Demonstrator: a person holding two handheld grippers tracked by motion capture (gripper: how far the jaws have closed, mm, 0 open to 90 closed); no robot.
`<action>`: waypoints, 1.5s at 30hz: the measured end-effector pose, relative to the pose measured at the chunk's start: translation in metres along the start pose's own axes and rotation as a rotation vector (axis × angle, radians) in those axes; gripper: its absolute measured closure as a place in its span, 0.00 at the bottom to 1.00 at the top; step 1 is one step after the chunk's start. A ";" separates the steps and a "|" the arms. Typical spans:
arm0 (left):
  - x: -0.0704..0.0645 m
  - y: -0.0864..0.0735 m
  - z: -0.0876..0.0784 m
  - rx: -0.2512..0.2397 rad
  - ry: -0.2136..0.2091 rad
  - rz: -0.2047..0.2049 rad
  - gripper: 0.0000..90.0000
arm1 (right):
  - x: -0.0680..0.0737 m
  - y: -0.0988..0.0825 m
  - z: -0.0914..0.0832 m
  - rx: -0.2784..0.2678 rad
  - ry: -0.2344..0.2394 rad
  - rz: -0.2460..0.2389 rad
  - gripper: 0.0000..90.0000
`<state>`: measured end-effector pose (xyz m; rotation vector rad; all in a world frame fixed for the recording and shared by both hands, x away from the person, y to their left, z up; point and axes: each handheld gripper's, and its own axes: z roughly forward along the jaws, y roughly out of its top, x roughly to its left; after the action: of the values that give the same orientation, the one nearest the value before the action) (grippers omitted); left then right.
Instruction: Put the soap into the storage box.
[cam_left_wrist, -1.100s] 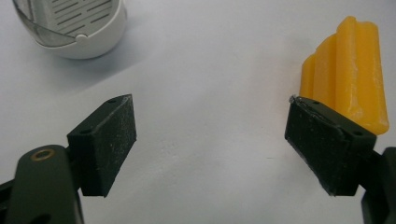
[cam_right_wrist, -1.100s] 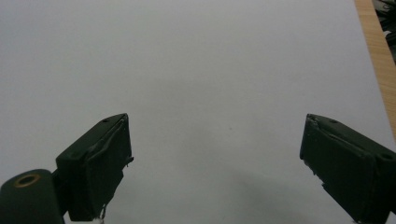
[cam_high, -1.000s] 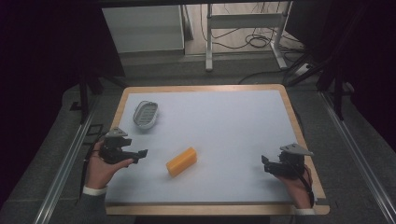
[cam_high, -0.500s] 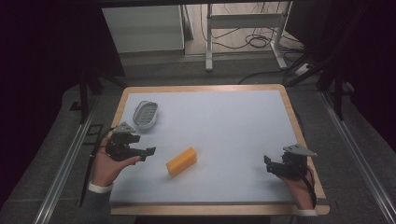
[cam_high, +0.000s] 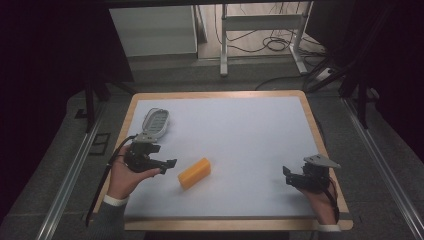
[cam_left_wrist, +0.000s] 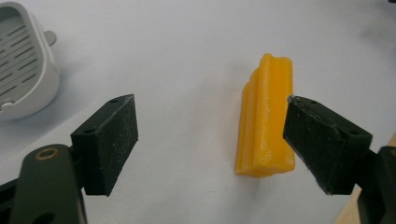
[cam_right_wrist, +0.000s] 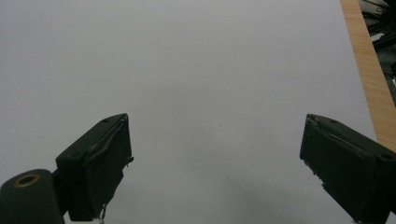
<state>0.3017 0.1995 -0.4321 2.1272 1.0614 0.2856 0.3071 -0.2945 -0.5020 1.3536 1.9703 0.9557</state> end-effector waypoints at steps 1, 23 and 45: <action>-0.002 0.001 0.001 0.006 0.001 0.011 0.20 | 0.000 0.000 0.000 0.000 0.000 0.002 0.10; -0.041 0.020 0.045 0.119 -0.050 0.118 0.24 | -0.003 0.000 -0.002 -0.008 -0.016 0.000 0.10; -0.048 0.024 0.087 0.207 -0.066 0.094 0.26 | -0.002 0.000 -0.002 -0.002 -0.022 -0.006 0.10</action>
<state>0.3277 0.1089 -0.4718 2.3583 0.9913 0.1542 0.3065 -0.2965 -0.5006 1.3513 1.9556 0.9357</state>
